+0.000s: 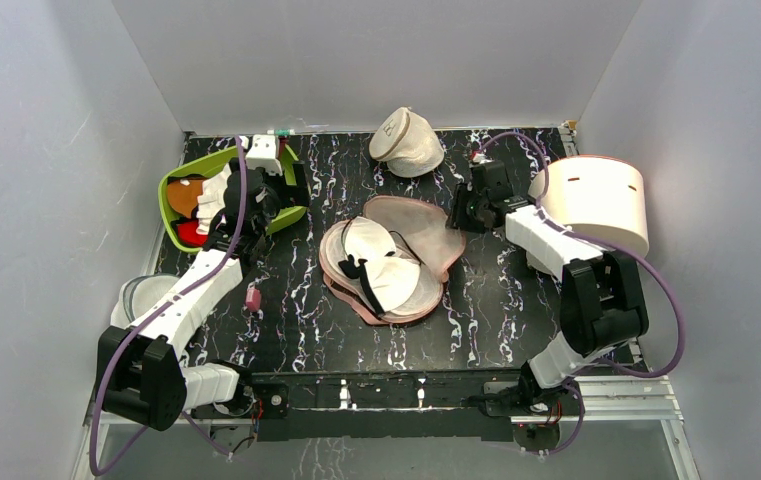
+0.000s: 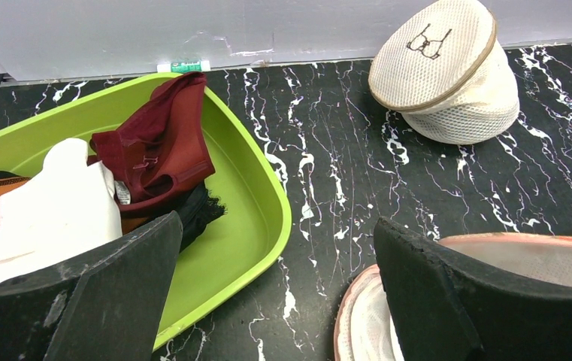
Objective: Unzip the laundry bag and remove the bra
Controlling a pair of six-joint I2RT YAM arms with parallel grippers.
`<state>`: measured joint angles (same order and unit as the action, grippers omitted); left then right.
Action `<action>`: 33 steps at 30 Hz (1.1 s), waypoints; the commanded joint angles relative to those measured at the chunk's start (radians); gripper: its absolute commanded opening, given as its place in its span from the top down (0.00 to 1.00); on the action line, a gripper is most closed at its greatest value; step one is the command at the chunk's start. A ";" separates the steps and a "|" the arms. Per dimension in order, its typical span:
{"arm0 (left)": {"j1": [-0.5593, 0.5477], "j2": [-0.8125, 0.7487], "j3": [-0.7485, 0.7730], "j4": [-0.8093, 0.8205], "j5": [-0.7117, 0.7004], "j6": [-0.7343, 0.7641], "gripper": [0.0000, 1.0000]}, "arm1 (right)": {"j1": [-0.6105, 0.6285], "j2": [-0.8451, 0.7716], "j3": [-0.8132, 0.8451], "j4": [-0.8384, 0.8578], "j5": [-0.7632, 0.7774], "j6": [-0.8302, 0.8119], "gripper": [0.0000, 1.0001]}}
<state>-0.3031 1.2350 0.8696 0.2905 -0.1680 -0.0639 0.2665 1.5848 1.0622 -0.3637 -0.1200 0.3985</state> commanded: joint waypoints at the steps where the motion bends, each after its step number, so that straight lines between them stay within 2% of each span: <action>1: 0.002 0.005 0.014 0.011 0.046 -0.016 0.02 | 0.000 -0.051 0.080 -0.058 0.268 -0.100 0.57; 8: 0.002 0.081 0.058 -0.021 0.204 -0.071 0.02 | 0.006 -0.148 0.065 -0.082 0.301 -0.153 0.42; 12: 0.002 0.122 0.044 0.006 0.280 -0.185 0.02 | 0.008 -0.245 -0.010 0.008 0.056 -0.168 0.29; 17: 0.001 0.217 0.022 0.102 0.476 -0.354 0.09 | 0.010 -0.242 -0.052 0.048 -0.080 -0.132 0.28; 22: -0.011 0.330 0.072 0.082 0.624 -0.392 0.14 | 0.009 -0.240 -0.074 0.052 -0.113 -0.129 0.27; 25: -0.044 0.376 0.107 0.022 0.611 -0.362 0.14 | 0.010 -0.246 -0.091 0.059 -0.128 -0.130 0.27; 29: -0.138 0.401 0.164 -0.120 0.472 -0.237 0.14 | 0.009 -0.244 -0.108 0.068 -0.144 -0.131 0.26; 33: -0.217 0.423 0.180 -0.148 0.352 -0.107 0.09 | 0.011 -0.243 -0.129 0.090 -0.164 -0.120 0.25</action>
<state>-0.4522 1.6619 1.0012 0.2058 0.2958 -0.3187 0.2749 1.3548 0.9451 -0.3542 -0.2466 0.2665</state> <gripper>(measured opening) 0.874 0.742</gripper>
